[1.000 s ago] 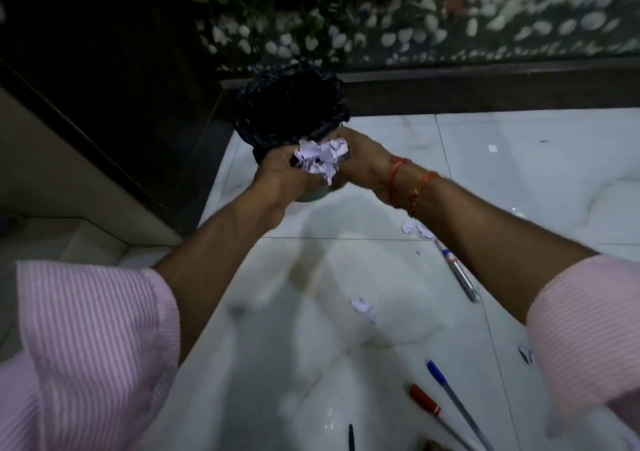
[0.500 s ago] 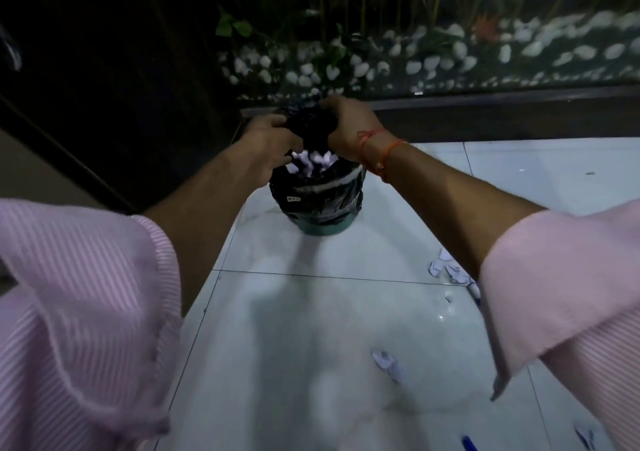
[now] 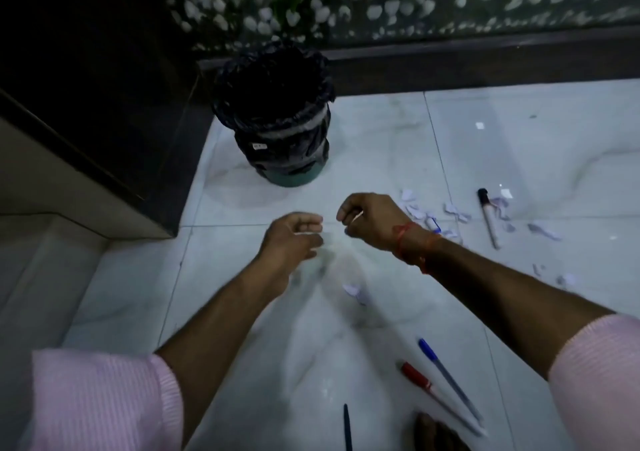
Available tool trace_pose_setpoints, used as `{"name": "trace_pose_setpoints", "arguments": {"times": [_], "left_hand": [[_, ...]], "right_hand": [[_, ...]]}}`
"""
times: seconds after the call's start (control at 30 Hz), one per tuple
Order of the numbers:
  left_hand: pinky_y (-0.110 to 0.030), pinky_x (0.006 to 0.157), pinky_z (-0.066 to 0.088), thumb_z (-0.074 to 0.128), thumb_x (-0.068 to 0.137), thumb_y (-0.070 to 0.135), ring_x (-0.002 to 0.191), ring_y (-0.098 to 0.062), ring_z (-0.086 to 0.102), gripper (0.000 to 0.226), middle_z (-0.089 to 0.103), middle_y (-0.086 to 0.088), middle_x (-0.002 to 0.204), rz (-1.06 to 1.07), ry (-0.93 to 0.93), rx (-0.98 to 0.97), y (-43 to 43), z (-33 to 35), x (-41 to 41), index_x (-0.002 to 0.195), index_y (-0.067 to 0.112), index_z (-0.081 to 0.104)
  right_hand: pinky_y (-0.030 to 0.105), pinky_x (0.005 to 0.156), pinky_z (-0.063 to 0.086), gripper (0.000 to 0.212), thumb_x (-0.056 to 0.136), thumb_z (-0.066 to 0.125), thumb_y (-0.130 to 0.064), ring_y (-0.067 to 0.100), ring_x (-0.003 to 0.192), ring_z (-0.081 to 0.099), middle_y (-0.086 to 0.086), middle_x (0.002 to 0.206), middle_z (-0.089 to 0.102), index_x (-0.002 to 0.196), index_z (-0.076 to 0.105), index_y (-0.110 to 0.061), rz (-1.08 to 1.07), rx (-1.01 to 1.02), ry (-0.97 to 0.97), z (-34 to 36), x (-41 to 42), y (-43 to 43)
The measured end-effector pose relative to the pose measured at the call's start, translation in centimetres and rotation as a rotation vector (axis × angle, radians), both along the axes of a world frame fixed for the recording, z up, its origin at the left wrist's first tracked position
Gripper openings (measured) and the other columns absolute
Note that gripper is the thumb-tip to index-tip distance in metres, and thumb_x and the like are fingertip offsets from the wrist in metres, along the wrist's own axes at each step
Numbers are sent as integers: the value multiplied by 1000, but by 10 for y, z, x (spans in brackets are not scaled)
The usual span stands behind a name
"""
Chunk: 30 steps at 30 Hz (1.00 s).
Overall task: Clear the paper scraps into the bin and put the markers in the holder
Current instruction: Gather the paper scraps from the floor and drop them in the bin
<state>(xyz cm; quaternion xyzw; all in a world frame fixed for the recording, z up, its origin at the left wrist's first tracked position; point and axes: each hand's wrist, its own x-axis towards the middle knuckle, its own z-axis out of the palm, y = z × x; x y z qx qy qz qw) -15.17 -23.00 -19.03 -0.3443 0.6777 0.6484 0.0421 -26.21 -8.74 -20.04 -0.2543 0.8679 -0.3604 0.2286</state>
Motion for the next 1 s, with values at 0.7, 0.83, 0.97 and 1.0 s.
{"name": "trace_pose_setpoints", "arguments": {"times": [0.7,0.83,0.97,1.0], "left_hand": [[-34,81,52,77,66,23,91,-25,58,44,44,-3,107,-532,-100,-719,87,-110,12,106,22,59],[-22,71,38,70,69,10,79,-12,55,26,54,-4,99,-503,-32,-715,88,-114,6,92,20,65],[-20,69,33,63,69,1,72,-7,50,24,58,1,88,-506,-16,-703,95,-115,1,84,18,70],[-20,70,35,63,69,0,73,-8,52,24,58,1,87,-515,-6,-705,97,-115,0,83,19,70]], "right_hand": [[38,70,47,15,86,53,-5,38,83,59,20,102,57,100,59,-5,-204,523,309,-90,18,151],[32,67,41,14,81,62,-8,27,81,51,15,99,59,94,58,-9,-170,495,154,-79,28,157],[31,69,42,24,77,70,-11,22,83,53,10,98,62,97,57,-14,-60,569,-55,-69,51,173],[30,70,43,25,77,71,-11,21,84,54,8,98,62,98,57,-15,-27,585,-100,-67,58,176]]}}
